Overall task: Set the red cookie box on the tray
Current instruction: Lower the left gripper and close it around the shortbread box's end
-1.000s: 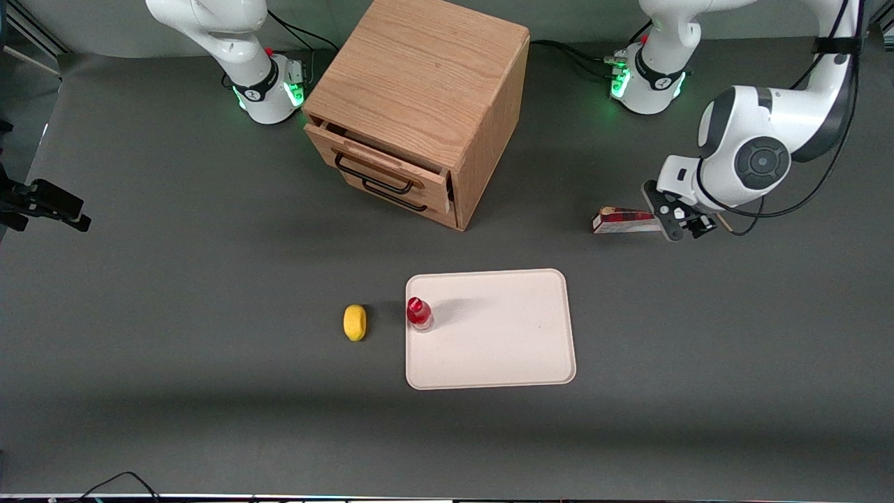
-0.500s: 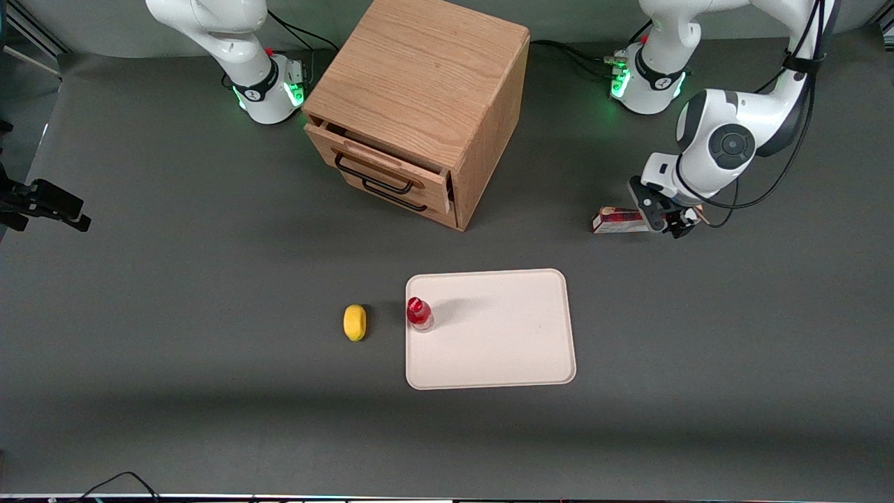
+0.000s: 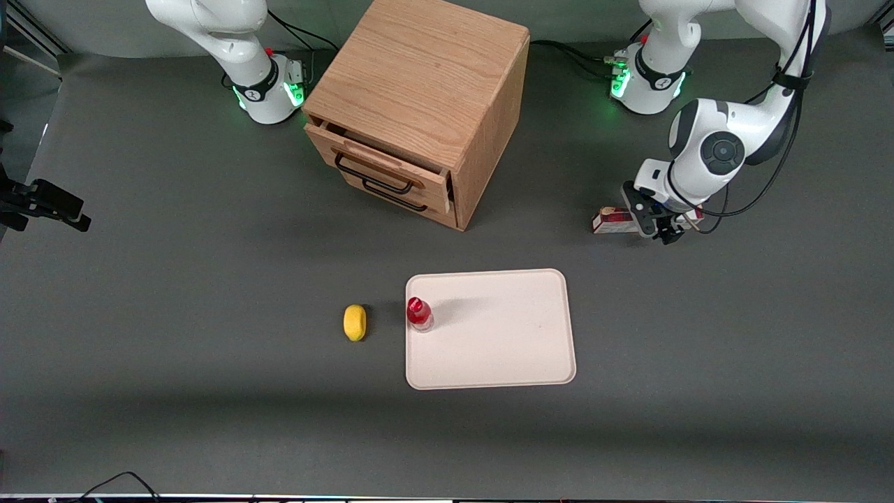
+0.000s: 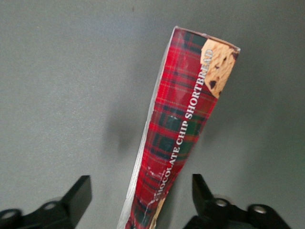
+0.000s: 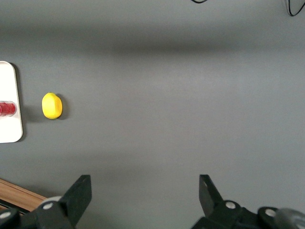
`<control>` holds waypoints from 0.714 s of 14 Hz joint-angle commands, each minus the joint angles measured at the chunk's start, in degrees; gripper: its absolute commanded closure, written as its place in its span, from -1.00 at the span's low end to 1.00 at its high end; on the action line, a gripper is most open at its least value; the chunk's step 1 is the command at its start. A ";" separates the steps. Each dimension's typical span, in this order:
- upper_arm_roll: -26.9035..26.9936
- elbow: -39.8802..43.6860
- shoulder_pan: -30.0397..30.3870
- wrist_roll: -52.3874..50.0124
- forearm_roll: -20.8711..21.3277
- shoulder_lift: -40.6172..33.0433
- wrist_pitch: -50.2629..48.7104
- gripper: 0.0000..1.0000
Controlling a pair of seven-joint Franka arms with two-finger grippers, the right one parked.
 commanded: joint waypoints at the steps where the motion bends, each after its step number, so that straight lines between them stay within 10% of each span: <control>1: 0.34 -0.90 -0.60 1.23 -0.62 0.56 2.37 0.80; 10: 0.25 4.97 -0.69 0.97 -1.06 -0.84 -5.15 1.00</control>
